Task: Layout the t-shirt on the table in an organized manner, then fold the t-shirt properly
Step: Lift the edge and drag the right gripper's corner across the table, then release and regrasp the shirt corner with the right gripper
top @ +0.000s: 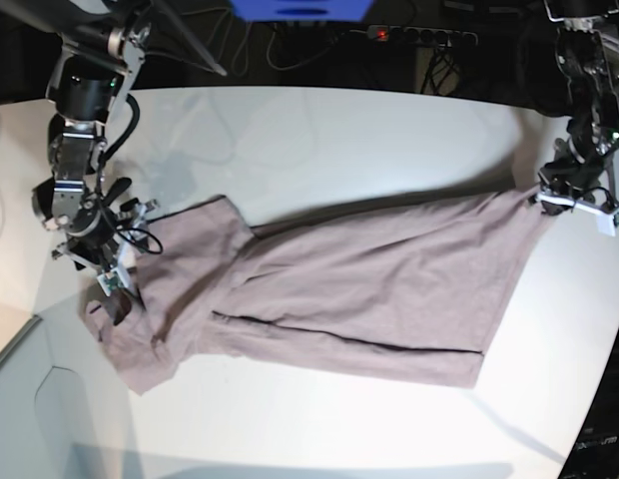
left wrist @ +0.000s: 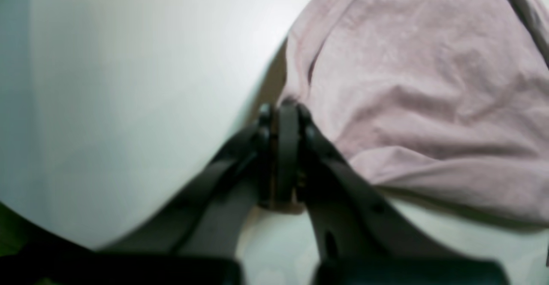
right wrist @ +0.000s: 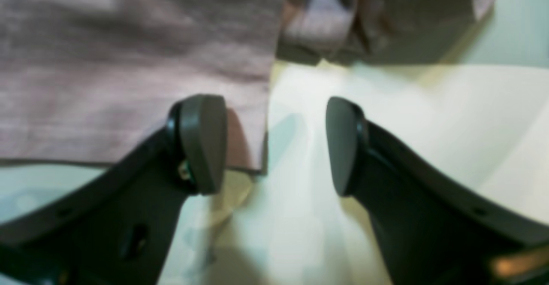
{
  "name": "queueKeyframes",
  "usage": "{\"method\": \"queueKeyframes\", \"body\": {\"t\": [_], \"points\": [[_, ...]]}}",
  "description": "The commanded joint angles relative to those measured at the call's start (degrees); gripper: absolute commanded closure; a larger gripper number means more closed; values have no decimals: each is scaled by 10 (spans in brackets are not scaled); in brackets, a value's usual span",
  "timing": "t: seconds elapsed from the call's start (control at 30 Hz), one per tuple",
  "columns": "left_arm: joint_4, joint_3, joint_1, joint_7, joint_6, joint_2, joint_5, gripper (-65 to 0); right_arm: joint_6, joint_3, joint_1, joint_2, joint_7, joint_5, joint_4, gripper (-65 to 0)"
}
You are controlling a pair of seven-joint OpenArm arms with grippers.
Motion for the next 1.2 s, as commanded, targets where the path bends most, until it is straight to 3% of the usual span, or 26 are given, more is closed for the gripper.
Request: {"method": "queueKeyframes", "body": {"t": [0.0, 0.23, 0.3, 0.57, 0.73, 0.87, 1.17], "points": [[9, -3, -4, -11, -1, -10, -2, -1, -1, 0, 10, 4, -3, -1, 1, -372], [9, -3, -2, -11, -1, -10, -2, -1, -1, -2, 1, -8, -4, -1, 0, -369], [9, -3, -2, -11, -1, -10, -2, -1, -1, -4, -6, -8, -4, -1, 0, -338], [9, -4, -2, -13, -1, -11, -2, -1, -1, -2, -25, -9, -5, -1, -2, 0], [9, -4, -3, -13, -1, -11, -2, -1, -1, 0, -41, -4, -6, -2, 14, 0], [12, -4, -2, -13, -1, -12, -2, -1, -1, 17, -84, -9, -3, -2, 117, 0], [14, -4, -1, -14, -1, -12, -2, -1, -1, 66, -151, -61, -23, -1, 300, 0]]}}
